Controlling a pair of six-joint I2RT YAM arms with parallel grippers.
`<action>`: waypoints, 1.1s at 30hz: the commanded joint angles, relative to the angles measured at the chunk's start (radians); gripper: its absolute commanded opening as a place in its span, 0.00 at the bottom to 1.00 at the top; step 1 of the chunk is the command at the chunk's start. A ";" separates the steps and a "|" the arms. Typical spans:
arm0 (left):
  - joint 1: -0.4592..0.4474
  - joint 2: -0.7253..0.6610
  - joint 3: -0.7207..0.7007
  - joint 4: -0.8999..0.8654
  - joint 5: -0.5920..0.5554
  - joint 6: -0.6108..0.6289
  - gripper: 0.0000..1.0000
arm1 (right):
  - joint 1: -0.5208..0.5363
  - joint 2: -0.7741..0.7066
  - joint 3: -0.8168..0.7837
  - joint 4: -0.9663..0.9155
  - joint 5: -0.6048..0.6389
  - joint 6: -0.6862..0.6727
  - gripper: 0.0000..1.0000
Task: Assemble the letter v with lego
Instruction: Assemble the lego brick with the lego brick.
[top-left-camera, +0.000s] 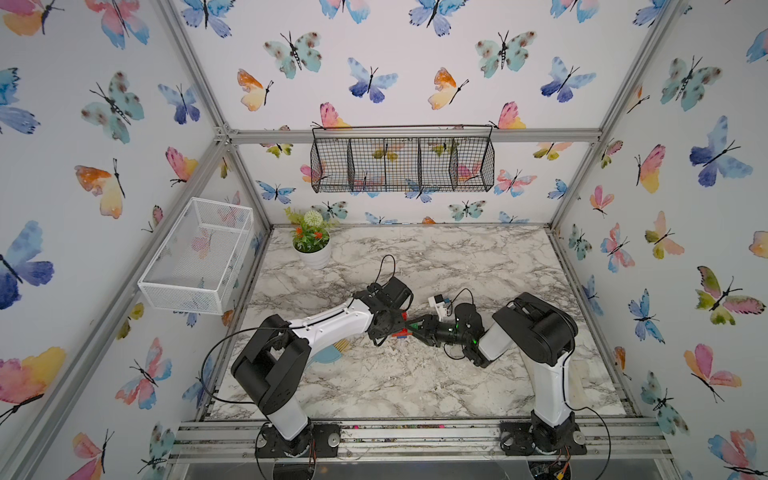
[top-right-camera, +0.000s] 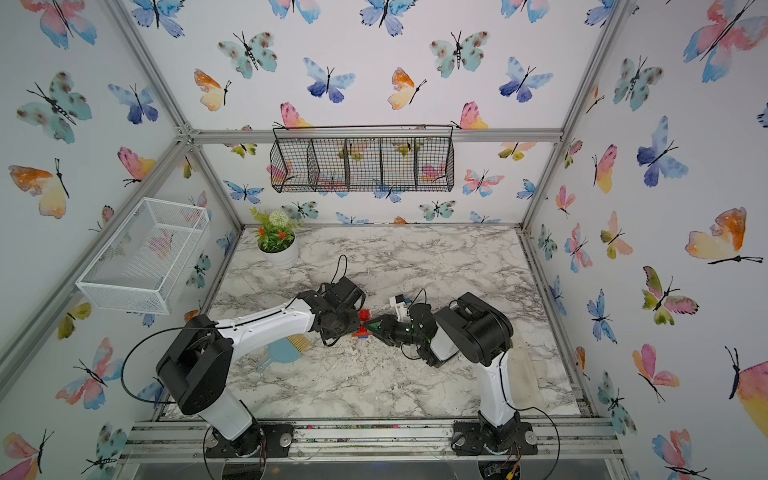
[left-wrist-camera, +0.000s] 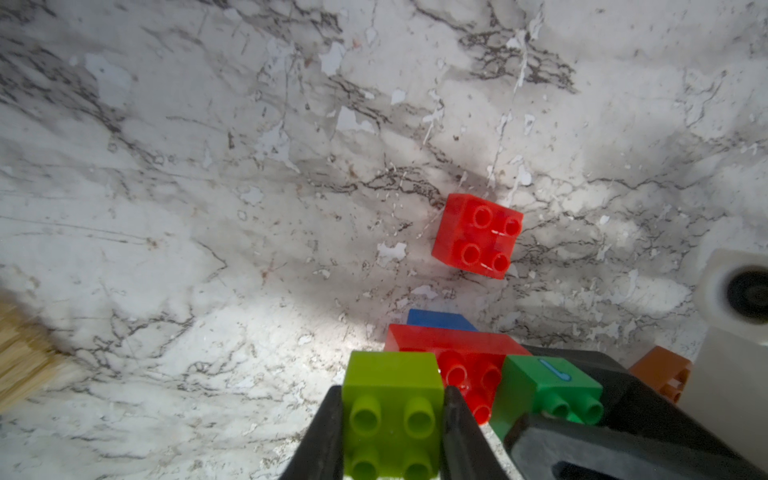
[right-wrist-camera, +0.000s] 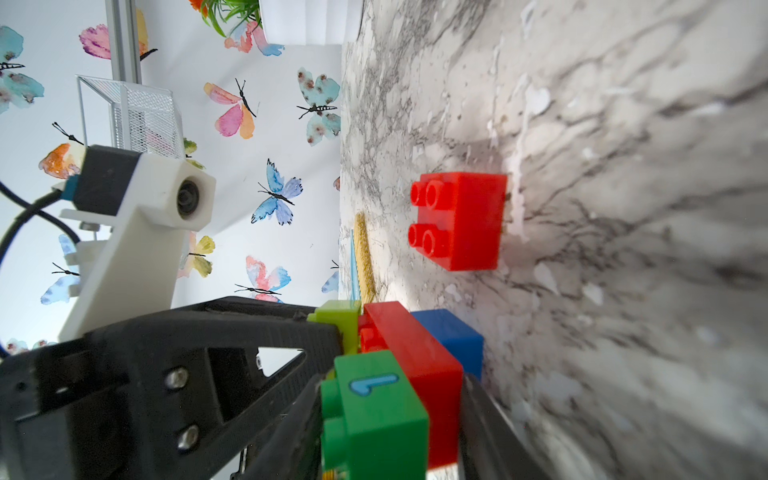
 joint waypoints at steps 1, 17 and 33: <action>0.008 -0.022 0.013 -0.004 -0.033 0.082 0.22 | 0.007 0.008 -0.002 -0.055 0.032 -0.033 0.40; 0.004 0.040 0.075 -0.080 -0.020 0.205 0.21 | 0.009 -0.001 0.003 -0.099 0.043 -0.056 0.40; -0.022 0.084 0.100 -0.128 -0.039 0.191 0.21 | 0.009 -0.001 -0.006 -0.101 0.048 -0.059 0.37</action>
